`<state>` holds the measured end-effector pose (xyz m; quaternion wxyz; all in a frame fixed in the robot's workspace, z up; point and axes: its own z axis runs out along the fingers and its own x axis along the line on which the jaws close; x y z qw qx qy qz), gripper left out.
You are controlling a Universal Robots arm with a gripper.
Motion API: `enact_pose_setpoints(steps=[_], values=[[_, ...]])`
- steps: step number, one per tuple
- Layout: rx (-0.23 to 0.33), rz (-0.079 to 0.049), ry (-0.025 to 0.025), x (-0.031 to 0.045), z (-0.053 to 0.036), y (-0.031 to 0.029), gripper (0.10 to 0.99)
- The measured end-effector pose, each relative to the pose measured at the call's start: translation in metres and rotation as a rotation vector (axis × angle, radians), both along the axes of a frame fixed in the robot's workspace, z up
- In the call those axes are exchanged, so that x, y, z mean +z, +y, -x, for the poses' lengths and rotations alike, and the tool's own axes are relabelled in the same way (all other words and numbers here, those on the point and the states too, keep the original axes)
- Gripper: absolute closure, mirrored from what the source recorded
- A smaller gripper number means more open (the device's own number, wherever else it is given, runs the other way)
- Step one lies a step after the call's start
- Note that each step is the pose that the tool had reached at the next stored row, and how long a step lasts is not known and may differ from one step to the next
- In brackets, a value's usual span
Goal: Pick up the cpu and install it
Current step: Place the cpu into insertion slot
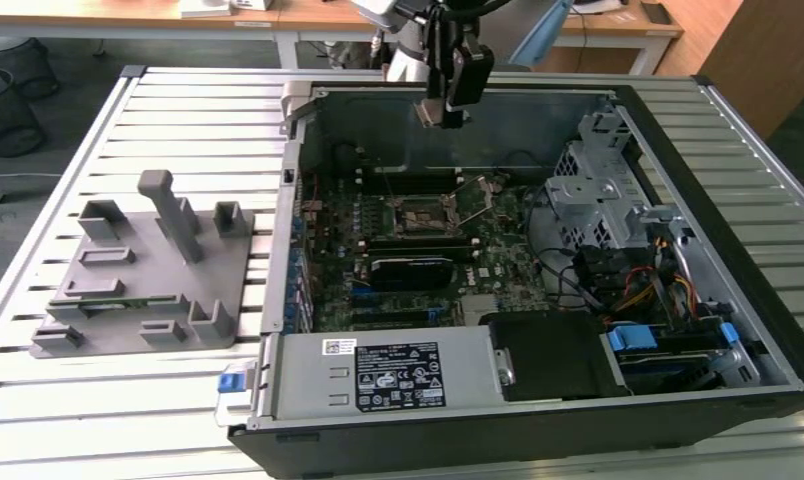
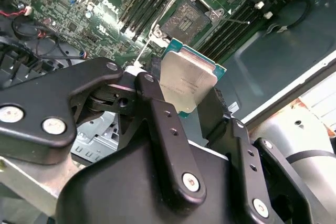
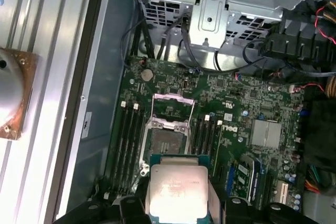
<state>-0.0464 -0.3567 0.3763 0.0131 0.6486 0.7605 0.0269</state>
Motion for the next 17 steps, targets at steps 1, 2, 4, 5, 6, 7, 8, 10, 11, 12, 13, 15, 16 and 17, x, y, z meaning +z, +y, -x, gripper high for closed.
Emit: enact_pose_setpoints(steps=[1,2,4,5,6,7,8,10,11,12,13,15,16,17], values=[[-0.006,0.000,0.0000,-0.0017,0.0000,0.0005,0.561],[-0.012,0.000,0.0000,-0.0035,0.0000,0.0010,0.561],[-0.023,0.000,0.0001,-0.0070,0.0000,0.0019,0.561],[-0.028,0.000,0.0001,-0.0085,0.0000,0.0024,0.561],[-0.033,0.000,0.0002,-0.0094,-0.0002,0.0028,0.561],[-0.036,0.000,0.0001,-0.0102,-0.0003,0.0033,0.561],[-0.040,0.000,0.0000,-0.0109,-0.0004,0.0034,0.561],[-0.044,0.000,0.0000,-0.0119,-0.0004,0.0034,0.561],[-0.045,0.000,0.0001,-0.0122,-0.0004,0.0034,0.561],[-0.045,0.000,0.0002,-0.0125,-0.0004,0.0035,0.561],[-0.045,0.000,0.0001,-0.0128,-0.0004,0.0035,0.561],[-0.045,0.000,0.0000,-0.0135,-0.0004,0.0035,0.561],[-0.045,0.000,0.0000,-0.0143,-0.0004,0.0035,0.561],[-0.045,0.000,0.0000,-0.0155,-0.0003,0.0036,0.561]])
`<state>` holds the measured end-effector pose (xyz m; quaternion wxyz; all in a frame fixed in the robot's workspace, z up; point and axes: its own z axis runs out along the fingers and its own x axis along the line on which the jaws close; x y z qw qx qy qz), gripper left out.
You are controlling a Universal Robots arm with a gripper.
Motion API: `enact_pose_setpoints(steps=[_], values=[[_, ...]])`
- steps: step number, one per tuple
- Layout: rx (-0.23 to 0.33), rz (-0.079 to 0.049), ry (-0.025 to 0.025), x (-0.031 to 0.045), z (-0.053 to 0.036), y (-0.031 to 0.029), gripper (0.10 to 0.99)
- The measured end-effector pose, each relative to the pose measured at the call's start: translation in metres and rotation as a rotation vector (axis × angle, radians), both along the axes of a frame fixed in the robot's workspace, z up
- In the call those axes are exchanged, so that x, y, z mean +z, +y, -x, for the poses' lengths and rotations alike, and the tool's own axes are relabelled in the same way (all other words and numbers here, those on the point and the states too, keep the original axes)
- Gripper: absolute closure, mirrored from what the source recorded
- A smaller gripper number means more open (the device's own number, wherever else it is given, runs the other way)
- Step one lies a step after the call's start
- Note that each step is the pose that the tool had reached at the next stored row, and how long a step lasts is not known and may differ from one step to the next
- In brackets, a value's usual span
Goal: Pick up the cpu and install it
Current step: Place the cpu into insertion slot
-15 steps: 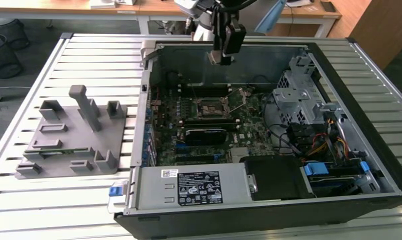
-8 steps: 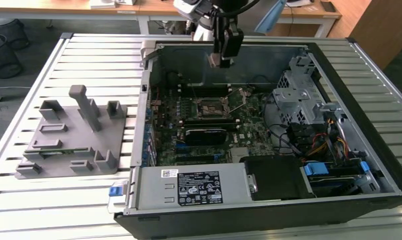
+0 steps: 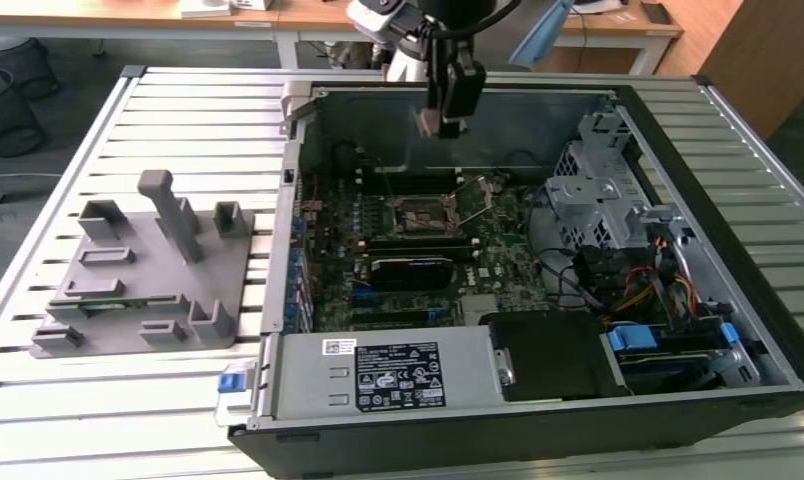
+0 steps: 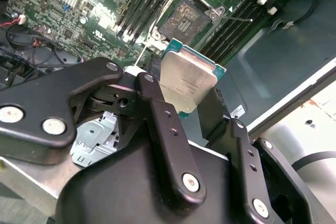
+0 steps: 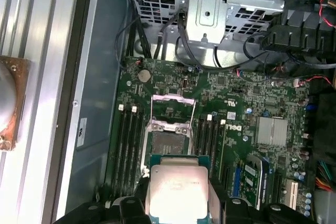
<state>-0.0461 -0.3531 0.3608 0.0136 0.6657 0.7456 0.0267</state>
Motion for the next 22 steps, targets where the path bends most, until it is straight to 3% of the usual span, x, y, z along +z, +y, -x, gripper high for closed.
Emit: enact_pose_setpoints(steps=[22], values=[[-0.023,0.000,0.0002,-0.0269,-0.0001,0.0048,0.561]])
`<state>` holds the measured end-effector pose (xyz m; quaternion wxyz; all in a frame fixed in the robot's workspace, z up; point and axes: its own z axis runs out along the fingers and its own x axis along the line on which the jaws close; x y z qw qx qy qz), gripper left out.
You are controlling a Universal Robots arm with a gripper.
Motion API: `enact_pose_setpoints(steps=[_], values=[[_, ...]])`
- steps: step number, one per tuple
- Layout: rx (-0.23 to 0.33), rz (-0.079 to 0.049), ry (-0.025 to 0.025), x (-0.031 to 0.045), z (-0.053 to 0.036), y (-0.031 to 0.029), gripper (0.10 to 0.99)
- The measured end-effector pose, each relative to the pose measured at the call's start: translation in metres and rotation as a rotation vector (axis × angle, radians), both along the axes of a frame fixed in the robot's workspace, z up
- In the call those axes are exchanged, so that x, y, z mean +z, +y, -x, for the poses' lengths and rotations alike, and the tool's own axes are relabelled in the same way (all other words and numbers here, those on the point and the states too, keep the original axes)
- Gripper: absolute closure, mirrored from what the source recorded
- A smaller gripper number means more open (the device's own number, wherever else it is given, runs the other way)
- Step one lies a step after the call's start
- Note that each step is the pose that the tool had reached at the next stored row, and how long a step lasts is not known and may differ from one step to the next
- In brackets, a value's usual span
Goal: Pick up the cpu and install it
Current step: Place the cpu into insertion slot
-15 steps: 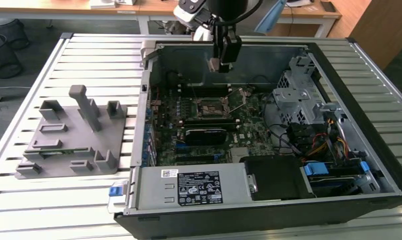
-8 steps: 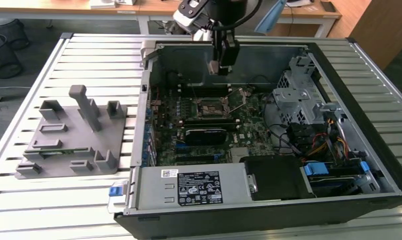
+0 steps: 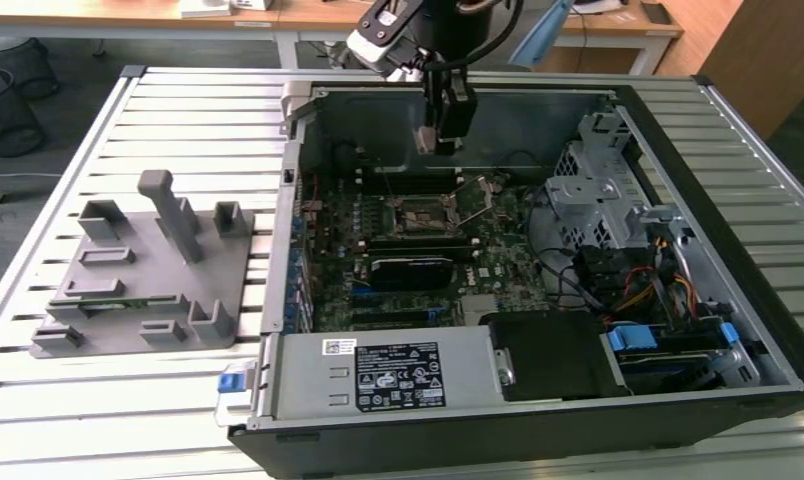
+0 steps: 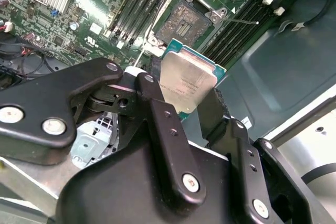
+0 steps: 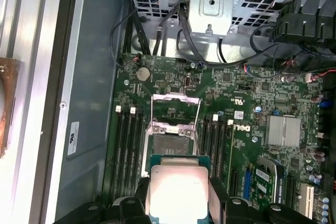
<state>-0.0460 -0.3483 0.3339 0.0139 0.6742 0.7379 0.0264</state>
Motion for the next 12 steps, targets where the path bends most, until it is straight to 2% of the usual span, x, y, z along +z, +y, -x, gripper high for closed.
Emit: enact_pose_setpoints(steps=[8,12], values=[[-0.005,0.000,0.0000,-0.0084,0.0000,0.0049,0.561],[-0.020,0.001,0.0000,-0.0135,0.0000,0.0092,0.561]])
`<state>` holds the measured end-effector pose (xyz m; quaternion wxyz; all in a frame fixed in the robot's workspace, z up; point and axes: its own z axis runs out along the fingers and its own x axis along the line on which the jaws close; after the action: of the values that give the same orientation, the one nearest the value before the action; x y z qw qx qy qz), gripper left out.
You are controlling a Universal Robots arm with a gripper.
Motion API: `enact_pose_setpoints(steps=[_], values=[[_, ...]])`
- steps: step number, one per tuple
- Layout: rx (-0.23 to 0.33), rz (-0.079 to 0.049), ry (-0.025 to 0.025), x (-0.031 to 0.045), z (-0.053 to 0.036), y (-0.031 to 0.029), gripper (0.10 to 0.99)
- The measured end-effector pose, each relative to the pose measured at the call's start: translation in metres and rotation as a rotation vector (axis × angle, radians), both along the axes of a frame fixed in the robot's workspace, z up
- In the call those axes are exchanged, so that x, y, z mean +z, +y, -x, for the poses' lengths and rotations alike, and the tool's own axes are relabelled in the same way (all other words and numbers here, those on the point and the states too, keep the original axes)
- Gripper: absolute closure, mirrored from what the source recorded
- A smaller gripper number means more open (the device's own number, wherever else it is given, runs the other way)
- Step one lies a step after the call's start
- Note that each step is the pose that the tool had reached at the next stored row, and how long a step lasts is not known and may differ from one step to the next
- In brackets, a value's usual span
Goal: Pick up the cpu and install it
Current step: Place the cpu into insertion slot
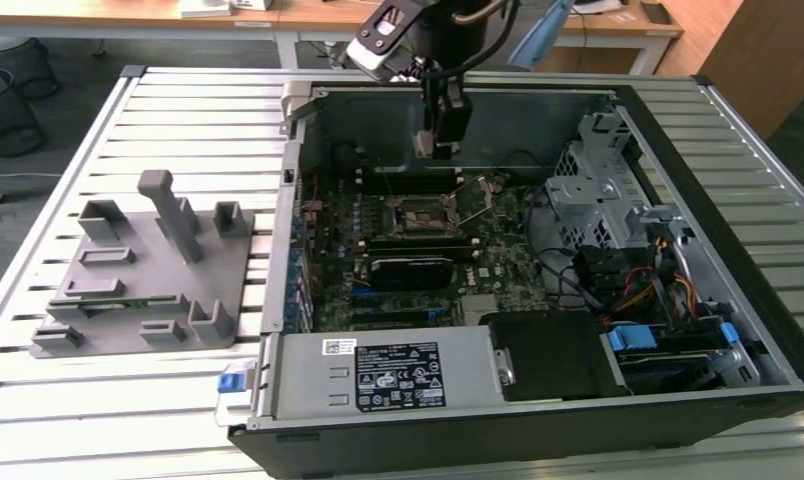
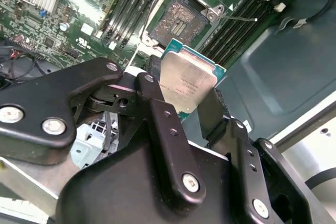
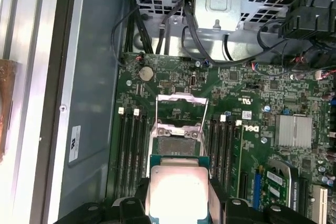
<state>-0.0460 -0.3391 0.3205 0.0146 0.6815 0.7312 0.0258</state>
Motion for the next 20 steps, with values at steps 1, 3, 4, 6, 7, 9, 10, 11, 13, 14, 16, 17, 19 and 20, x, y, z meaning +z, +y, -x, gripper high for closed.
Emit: enact_pose_setpoints(steps=[1,3,4,6,7,9,10,11,13,14,16,17,19,20], values=[[-0.004,0.000,0.0000,-0.0013,0.0000,0.0013,0.561],[-0.012,0.001,0.0000,-0.0037,0.0000,0.0034,0.561],[-0.015,0.001,0.0001,-0.0046,0.0000,0.0043,0.561],[-0.017,0.001,-0.0001,-0.0065,0.0000,0.0046,0.561],[-0.017,0.001,-0.0001,-0.0075,0.0000,0.0046,0.561],[-0.018,0.001,0.0000,-0.0100,0.0000,0.0046,0.561],[-0.018,0.001,-0.0001,-0.0114,0.0000,0.0046,0.561],[-0.018,0.001,0.0000,-0.0130,0.0000,0.0046,0.561],[-0.018,0.001,0.0000,-0.0163,0.0000,0.0046,0.561],[-0.018,0.001,0.0000,-0.0180,0.0000,0.0046,0.561],[-0.018,0.001,0.0000,-0.0208,0.0000,0.0046,0.561],[-0.018,0.001,0.0000,-0.0221,0.0000,0.0046,0.561],[-0.018,0.001,0.0000,-0.0243,0.0000,0.0046,0.561],[-0.018,0.001,0.0000,-0.0253,0.0000,0.0046,0.561]])
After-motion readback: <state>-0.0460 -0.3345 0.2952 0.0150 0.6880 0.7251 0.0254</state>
